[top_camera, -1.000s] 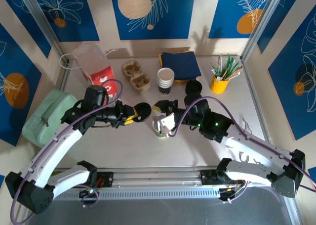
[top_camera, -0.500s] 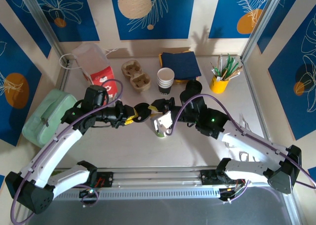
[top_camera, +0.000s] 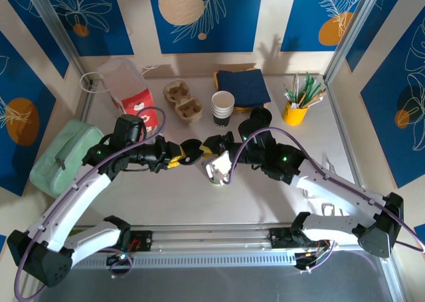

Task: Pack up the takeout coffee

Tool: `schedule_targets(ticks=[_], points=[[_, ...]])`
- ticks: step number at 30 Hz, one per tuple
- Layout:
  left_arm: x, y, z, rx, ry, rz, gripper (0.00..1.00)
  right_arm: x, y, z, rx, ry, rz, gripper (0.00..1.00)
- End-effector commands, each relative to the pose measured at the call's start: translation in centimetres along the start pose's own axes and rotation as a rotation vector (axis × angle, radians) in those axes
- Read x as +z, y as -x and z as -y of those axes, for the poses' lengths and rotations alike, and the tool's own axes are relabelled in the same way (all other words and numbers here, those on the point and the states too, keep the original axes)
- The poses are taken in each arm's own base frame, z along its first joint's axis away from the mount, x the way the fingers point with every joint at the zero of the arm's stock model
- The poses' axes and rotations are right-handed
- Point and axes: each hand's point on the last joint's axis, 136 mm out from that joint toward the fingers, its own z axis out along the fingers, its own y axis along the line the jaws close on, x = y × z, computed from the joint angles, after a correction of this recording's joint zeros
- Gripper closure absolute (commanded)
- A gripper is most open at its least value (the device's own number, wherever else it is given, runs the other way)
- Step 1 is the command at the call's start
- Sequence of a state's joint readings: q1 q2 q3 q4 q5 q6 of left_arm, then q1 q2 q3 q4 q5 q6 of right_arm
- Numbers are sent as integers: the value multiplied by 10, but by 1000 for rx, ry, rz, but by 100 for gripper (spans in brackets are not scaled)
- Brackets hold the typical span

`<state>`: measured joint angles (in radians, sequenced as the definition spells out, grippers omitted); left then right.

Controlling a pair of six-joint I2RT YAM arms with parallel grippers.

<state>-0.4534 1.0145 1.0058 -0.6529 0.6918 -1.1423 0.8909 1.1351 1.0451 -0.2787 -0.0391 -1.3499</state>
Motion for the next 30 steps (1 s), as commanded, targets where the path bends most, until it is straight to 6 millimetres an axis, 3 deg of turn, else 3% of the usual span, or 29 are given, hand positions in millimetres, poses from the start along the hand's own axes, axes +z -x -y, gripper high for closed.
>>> schedule_targets(ticks=[1,17,30], points=[[-5,-2,9,35,-24,-13,82,-1,4,3,-43,14,0,67],[-1,-3,2,27,-12,-23,83,0,8,6,-81,33,5,75],[-1,-2,3,24,-19,-19,82,3,9,-4,-84,56,13,81]])
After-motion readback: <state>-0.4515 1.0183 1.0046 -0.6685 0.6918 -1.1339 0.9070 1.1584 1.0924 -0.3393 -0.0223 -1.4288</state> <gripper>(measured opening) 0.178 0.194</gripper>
